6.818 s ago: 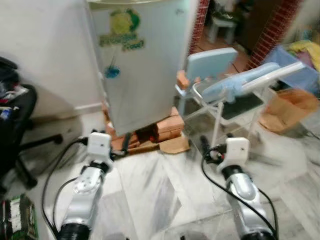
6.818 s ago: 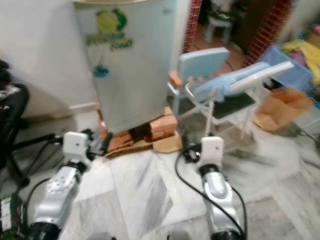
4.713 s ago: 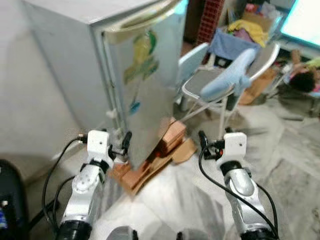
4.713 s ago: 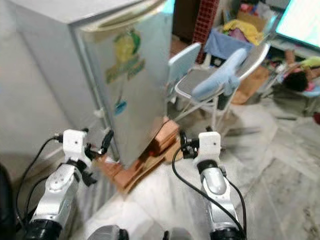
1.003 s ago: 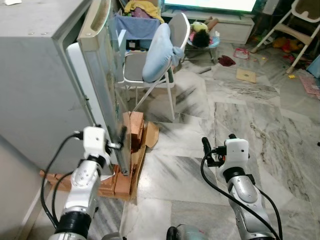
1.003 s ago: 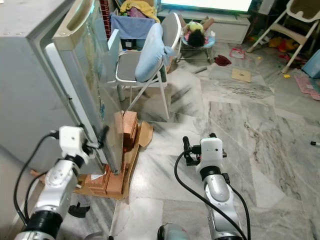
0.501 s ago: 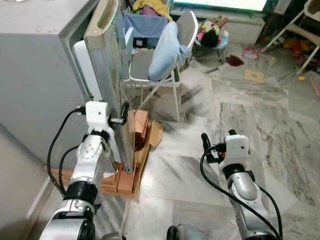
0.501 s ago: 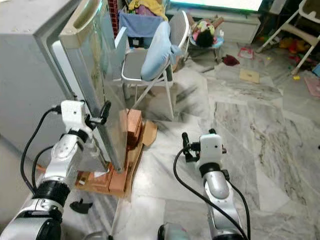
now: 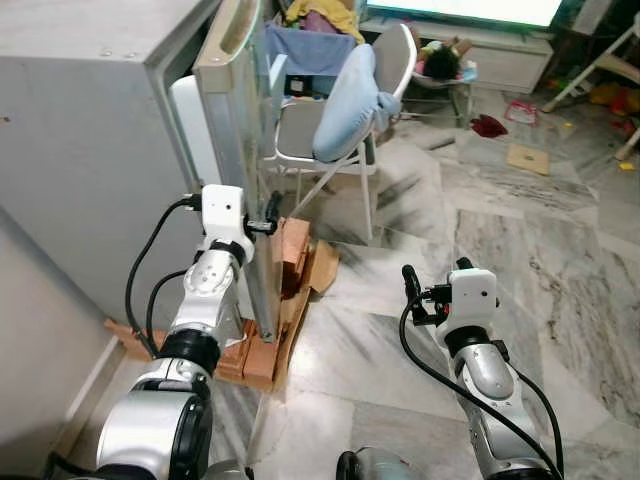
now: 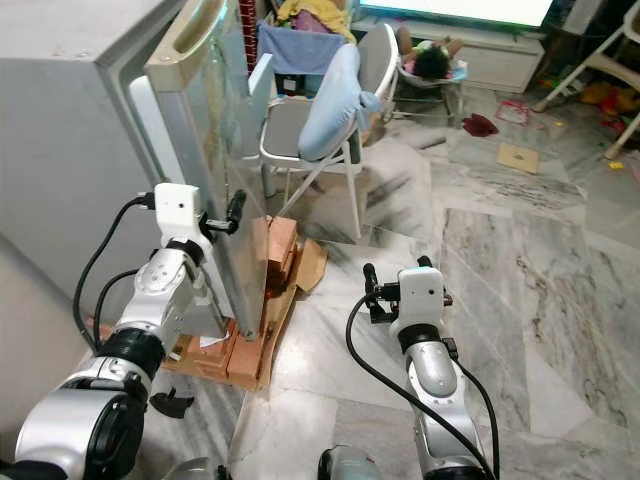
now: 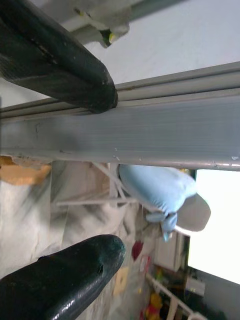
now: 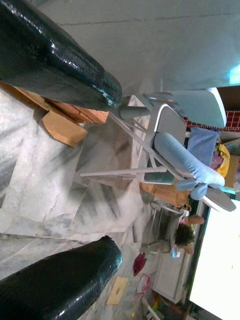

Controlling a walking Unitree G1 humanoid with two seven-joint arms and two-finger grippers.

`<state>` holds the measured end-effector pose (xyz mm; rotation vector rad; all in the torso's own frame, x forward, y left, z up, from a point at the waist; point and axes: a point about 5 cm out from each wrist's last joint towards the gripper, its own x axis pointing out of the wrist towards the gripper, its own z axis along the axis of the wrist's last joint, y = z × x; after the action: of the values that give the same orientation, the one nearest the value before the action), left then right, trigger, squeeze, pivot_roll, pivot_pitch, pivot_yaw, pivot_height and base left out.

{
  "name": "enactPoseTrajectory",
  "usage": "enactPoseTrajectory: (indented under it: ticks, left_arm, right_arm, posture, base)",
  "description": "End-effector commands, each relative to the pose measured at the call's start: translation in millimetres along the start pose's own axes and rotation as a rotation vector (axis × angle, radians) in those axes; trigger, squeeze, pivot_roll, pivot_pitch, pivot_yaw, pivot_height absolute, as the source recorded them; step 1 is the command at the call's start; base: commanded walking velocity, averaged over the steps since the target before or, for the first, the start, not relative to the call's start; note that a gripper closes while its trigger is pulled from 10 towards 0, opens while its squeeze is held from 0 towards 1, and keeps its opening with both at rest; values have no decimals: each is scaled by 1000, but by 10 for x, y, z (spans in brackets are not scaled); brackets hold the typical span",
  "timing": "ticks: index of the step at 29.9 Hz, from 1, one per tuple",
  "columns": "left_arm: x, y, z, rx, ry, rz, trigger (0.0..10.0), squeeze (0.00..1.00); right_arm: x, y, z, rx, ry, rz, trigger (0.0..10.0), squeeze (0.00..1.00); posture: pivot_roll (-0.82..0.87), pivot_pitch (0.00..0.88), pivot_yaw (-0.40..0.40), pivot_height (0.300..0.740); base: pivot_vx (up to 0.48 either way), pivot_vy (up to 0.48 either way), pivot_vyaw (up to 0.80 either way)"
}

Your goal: Restocking fridge

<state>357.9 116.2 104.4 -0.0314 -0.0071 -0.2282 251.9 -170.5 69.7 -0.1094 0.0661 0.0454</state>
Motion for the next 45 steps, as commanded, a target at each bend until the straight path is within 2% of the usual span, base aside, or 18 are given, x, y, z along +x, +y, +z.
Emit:
enactPoseTrajectory:
  ticks: [1,2,3,4,5,7,8,10,11,13,15,16,21,27,30,38,40,45]
  left_arm:
    - [130,-558,199,12,-59,-296,10000,0]
    - [130,-558,199,12,-59,-296,10000,0]
    - [67,-1131,285,29,-102,-581,10000,0]
    - [16,-1331,321,38,-123,-679,10000,0]
    - [16,-1331,321,38,-123,-679,10000,0]
    - [-113,-1707,389,53,-168,-850,10000,0]
    - [-113,-1707,389,53,-168,-850,10000,0]
    - [-215,-1953,425,45,-188,-950,10000,0]
    - [-232,-1989,405,57,-186,-961,10000,0]
    - [-229,-1971,370,71,-177,-956,10000,0]
    - [-183,-1812,268,97,-142,-900,10000,0]
    - [-183,-1812,268,97,-142,-900,10000,0]
    - [-66,-1172,133,100,-77,-680,10000,0]
    - [-85,-760,43,74,-53,-524,10000,0]
    - [-134,-665,-22,74,-47,-481,10000,0]
    - [-207,-582,-151,93,-7,-391,10000,0]
    - [-176,-507,-163,60,12,-305,10000,0]
    - [-132,-297,-168,61,39,-136,10000,0]
  right_arm:
    - [-18,-62,-2,6,8,-31,10000,0]
    - [-18,-62,-2,6,8,-31,10000,0]
    - [-21,-57,-26,8,16,-30,10000,0]
    - [-20,-51,-31,10,18,-29,10000,0]
    - [-20,-51,-31,10,18,-29,10000,0]
    - [-8,-22,-28,16,17,-26,10000,0]
    - [-8,-22,-28,16,17,-26,10000,0]
    - [10,11,-4,22,7,-23,10000,0]
    - [17,22,11,24,0,-25,10000,0]
    - [20,26,19,25,-4,-28,10000,0]
    - [4,10,13,28,-6,-39,10000,0]
    - [4,10,13,28,-6,-39,10000,0]
    - [-23,10,-29,34,10,-54,10000,0]
    - [19,58,-1,36,-4,-39,10000,0]
    - [29,68,2,35,-6,-32,10000,0]
    - [30,58,9,29,-12,-31,10000,0]
    - [35,52,15,26,-15,-35,10000,0]
    - [36,56,23,22,-21,-36,10000,0]
  posture:
    - [-85,17,-19,740]
    - [-85,17,-19,740]
    - [-77,13,-21,740]
    - [-75,12,-21,740]
    - [-75,12,-21,740]
    - [-77,6,-20,740]
    - [-77,6,-20,740]
    - [-81,3,-16,740]
    - [-85,2,-12,740]
    - [-88,0,-9,740]
    - [-86,1,-6,740]
    - [-86,1,-6,740]
    - [-71,4,-5,740]
    - [-56,4,-15,740]
    - [-53,4,-20,740]
    - [-58,3,-19,740]
    - [-61,2,-16,740]
    - [-60,1,-15,740]
  base:
    - [0,0,0]
    - [0,0,0]
    - [0,0,0]
    - [0,0,0]
    - [0,0,0]
    - [0,0,0]
    - [0,0,0]
    - [0,0,0]
    - [0,0,0]
    - [0,0,0]
    - [0,0,0]
    - [0,0,0]
    - [0,-71,-320]
    - [130,-411,-800]
    - [262,-398,-800]
    - [324,-340,-800]
    - [472,0,-259]
    - [480,0,0]
